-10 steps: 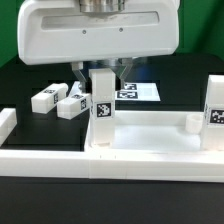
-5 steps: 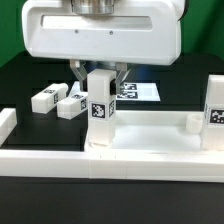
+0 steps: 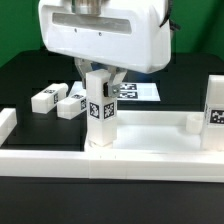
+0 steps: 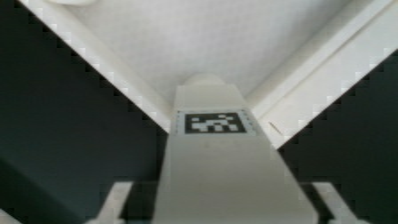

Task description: Assemble desk

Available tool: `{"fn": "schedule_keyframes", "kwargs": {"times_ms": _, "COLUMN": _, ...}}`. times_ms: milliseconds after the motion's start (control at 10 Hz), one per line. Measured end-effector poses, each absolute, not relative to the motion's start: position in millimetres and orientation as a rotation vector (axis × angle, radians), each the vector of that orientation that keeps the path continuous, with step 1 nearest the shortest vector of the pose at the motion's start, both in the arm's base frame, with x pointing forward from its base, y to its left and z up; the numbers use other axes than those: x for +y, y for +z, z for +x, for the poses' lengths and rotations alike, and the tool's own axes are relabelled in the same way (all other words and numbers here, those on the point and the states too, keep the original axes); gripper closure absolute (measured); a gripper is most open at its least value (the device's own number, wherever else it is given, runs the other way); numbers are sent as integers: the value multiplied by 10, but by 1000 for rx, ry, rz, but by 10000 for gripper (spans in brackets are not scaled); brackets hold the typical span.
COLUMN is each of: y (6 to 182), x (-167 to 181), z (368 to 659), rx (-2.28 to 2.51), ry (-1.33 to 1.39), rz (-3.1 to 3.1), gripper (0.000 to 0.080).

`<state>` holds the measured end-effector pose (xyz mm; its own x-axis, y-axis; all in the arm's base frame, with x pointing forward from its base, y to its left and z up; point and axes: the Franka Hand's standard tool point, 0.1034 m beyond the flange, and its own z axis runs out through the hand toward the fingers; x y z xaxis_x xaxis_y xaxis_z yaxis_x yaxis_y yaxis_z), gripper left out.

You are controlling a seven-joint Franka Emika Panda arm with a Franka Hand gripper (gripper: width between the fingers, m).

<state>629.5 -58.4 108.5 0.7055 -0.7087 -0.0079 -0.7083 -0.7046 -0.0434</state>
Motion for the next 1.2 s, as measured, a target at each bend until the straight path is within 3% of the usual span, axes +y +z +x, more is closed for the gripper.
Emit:
{"fn": "schedule_keyframes", "kwargs": {"times_ms": 100, "y": 1085, "x": -580, "z": 6296, "rx": 1128, "ry": -16, "rz": -2886, "gripper": 504}}
{"fn": "schedule_keyframes", "kwargs": {"times_ms": 200, "y": 1085, "x": -573, "z": 6296, "rx": 1102, "ry": -16, "rz": -2896, "gripper": 283}}
{"fn": "schedule_keyframes", "kwargs": {"times_ms": 300, "y": 1085, "x": -566, "z": 6297, "rx": 1011, "ry": -19, "rz": -2932, "gripper": 283}}
{"fn": "schedule_keyframes", "kwargs": {"times_ms": 400, "y": 1085, "x": -569, "z": 6296, "rx": 787, "ry": -24, "rz": -3003, "gripper": 178}}
{"fn": "schedule_keyframes", "kwargs": {"times_ms": 1200, "y": 1089, "x": -588, "z": 6307, "rx": -424, "ry": -49, "rz": -3096, "gripper": 150}}
